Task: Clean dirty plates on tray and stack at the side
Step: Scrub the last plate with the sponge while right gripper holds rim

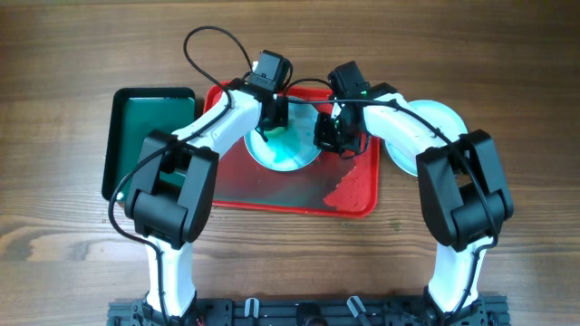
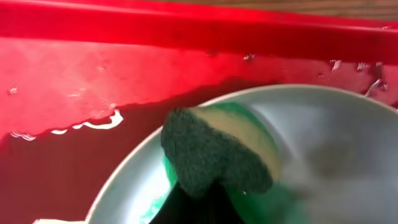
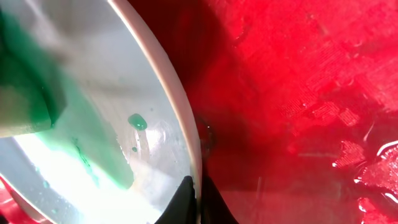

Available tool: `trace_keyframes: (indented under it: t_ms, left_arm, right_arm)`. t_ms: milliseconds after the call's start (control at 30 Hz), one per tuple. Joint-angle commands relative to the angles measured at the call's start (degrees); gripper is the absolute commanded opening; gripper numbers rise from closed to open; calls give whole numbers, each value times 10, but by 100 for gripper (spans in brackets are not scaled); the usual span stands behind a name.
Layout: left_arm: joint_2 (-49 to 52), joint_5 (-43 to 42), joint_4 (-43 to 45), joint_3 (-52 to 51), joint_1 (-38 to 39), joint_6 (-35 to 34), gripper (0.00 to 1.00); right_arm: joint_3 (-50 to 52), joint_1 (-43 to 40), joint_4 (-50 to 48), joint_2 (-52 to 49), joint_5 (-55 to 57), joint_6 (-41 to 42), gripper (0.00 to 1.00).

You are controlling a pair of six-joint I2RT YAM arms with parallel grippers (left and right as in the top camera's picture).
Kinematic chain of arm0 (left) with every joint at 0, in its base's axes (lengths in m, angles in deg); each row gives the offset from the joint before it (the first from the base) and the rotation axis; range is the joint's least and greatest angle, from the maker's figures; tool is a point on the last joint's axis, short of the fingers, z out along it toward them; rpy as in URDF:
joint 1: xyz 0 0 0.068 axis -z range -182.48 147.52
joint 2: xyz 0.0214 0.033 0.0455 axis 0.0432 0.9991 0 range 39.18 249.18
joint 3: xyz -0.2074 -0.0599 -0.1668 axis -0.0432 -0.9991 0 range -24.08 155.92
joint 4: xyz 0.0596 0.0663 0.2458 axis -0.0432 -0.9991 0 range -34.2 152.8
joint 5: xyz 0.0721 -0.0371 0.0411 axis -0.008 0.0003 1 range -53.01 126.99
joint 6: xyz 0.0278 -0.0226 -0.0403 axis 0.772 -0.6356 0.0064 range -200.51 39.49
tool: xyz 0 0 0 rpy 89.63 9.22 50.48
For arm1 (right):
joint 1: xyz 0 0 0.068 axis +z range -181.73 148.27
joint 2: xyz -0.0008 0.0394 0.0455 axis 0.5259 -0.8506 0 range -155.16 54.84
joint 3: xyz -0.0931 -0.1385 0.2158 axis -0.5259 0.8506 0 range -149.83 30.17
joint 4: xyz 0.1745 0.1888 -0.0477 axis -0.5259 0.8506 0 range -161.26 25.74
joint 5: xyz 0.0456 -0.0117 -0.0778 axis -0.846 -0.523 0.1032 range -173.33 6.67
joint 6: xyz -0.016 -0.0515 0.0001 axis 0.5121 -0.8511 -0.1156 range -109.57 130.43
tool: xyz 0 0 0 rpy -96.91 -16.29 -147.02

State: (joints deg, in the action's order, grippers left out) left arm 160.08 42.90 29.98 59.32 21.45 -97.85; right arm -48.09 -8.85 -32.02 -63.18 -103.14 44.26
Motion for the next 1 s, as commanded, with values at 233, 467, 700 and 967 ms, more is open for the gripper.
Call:
trace_keyframes:
  t_ms: [233,467,700,967]
  left_arm:
    - [28,-323,-226,-18,-17,269,4]
    - [28,-336,-210,-18,-16,275,4]
    - [28,-365,-122,-18,-4,259,4]
    - [28,110,71,-18,-7,53,4]
  right_arm:
    - [-9,4,7,-11,-47,-29,4]
    - [18,-36,-41,-34,-163,-69,4]
    - [18,-36,-42,-34,-162,-68,4]
    - [18,-36,-41,-34,-161,-68,4]
